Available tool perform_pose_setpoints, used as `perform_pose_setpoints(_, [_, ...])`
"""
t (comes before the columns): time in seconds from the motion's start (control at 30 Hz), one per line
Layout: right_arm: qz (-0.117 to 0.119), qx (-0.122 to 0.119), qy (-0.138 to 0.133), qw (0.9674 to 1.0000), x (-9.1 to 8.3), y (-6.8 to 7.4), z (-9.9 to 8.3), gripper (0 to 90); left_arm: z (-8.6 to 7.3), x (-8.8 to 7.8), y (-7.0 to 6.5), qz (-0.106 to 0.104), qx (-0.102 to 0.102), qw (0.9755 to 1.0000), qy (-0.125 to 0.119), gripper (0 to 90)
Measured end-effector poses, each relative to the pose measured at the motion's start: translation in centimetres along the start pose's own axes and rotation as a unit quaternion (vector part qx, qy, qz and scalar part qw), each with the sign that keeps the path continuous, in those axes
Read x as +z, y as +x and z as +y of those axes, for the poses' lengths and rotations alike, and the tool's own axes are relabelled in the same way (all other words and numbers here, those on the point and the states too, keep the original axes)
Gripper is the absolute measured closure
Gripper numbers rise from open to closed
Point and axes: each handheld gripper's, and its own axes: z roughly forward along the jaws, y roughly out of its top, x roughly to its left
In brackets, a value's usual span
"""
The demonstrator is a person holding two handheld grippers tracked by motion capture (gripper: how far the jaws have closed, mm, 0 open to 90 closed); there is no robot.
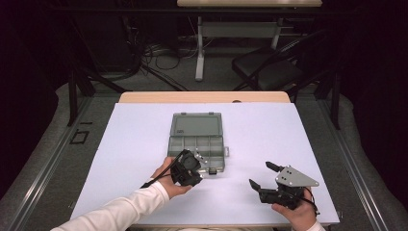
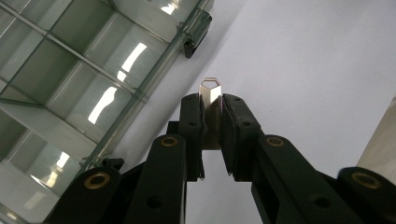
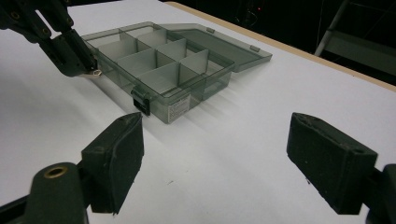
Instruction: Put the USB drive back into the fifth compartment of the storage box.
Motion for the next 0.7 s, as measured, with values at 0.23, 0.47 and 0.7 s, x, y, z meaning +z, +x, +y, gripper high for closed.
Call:
perform_pose_setpoints(0.23, [0.0,0.0,0.001,1.0,0.0,0.0,0.0,18.9,-0.2,-0.7,0.5,0.007,-0.006,0.9999,-0.005,79.0])
perform_pose_setpoints(0.47, [0.001,0.0,0.001,1.0,0.0,0.0,0.0,19.1,-0.4,-1.6,1.3,0.016,-0.015,0.9997,-0.008,79.0])
perform_pose_setpoints(0.7, [0.001,-0.001,0.001,1.0,0.0,0.0,0.0,19.2,-0.9,-2.3,2.2,0.028,-0.025,0.9992,-0.011,79.0])
